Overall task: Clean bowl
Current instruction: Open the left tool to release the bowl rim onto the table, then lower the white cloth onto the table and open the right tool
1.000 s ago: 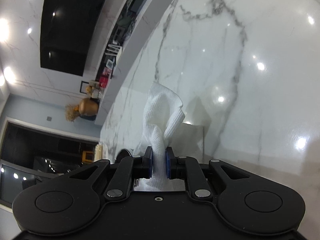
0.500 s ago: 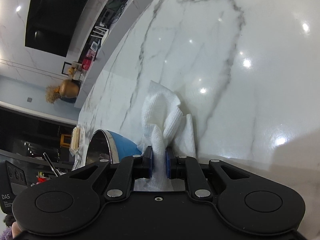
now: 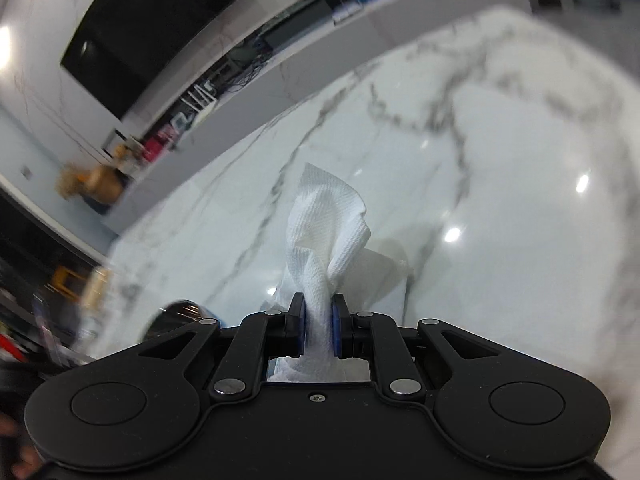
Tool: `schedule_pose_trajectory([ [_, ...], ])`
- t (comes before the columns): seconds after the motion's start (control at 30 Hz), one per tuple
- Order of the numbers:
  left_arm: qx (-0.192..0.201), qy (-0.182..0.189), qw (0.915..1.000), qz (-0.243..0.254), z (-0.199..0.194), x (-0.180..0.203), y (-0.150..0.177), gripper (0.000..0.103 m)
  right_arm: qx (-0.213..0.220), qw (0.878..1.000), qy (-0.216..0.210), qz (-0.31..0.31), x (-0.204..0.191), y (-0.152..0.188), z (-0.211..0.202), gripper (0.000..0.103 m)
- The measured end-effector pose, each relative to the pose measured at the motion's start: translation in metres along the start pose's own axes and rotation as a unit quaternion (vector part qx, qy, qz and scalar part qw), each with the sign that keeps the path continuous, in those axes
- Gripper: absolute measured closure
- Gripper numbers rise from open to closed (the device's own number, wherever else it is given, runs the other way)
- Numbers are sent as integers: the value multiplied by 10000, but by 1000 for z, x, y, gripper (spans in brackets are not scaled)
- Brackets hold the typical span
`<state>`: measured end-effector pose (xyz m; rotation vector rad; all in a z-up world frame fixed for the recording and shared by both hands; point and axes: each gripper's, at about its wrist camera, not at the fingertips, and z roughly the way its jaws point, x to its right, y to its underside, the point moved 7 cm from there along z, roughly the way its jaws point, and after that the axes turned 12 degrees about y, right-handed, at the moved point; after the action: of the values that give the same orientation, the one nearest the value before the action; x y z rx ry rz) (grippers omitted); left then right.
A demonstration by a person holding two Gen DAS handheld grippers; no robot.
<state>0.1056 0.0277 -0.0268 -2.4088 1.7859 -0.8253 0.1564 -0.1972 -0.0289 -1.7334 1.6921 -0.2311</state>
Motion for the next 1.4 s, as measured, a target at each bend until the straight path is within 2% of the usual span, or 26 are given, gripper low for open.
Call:
schedule_pose_trajectory([
  [0.13, 141, 142, 9998, 73, -8, 4, -2, 66, 166, 9971, 545, -504, 1, 3, -2, 91],
  [0.2, 201, 202, 9995, 98, -11, 5, -3, 64, 146, 9963, 626, -574, 5, 6, -3, 91],
  [0.37, 388, 405, 9983, 161, -18, 10, -7, 54, 75, 9924, 865, -871, 5, 9, 2, 91],
  [0.53, 450, 585, 9970, 231, -19, 15, -8, 37, -24, 9896, 1022, -1015, 5, 11, 11, 91],
  [0.67, 522, 698, 9956, 338, -21, 18, -8, 34, -55, 9853, 1162, -1252, 3, 15, 16, 91],
  [0.87, 774, 953, 9918, 367, -31, 22, -10, 24, 30, 9767, 1325, -1690, -3, 19, 17, 89],
  [0.9, 809, 990, 9911, 373, -32, 22, -9, 22, 31, 9770, 1305, -1684, -4, 19, 17, 86],
  [0.97, 875, 1068, 9897, 387, -34, 22, -9, 21, 37, 9785, 1257, -1632, -4, 19, 16, 65],
  [1.03, 940, 1156, 9880, 399, -36, 22, -8, 21, 161, 9764, 1385, -1650, -4, 18, 11, 55],
  [1.13, 1075, 1261, 9852, 430, -40, 22, -6, 21, 516, 9720, 1527, -1710, -4, 13, -2, 55],
  [1.2, 1177, 1354, 9827, 464, -44, 23, -5, 20, 806, 9724, 1476, -1618, -6, 9, -16, 50],
  [1.33, 1328, 1429, 9794, 515, -50, 24, -2, 20, 1094, 9723, 1366, -1552, -11, 6, -37, 31],
  [1.4, 1361, 1408, 9790, 558, -51, 25, 1, 19, 1186, 9711, 1368, -1555, -14, 8, -47, 27],
])
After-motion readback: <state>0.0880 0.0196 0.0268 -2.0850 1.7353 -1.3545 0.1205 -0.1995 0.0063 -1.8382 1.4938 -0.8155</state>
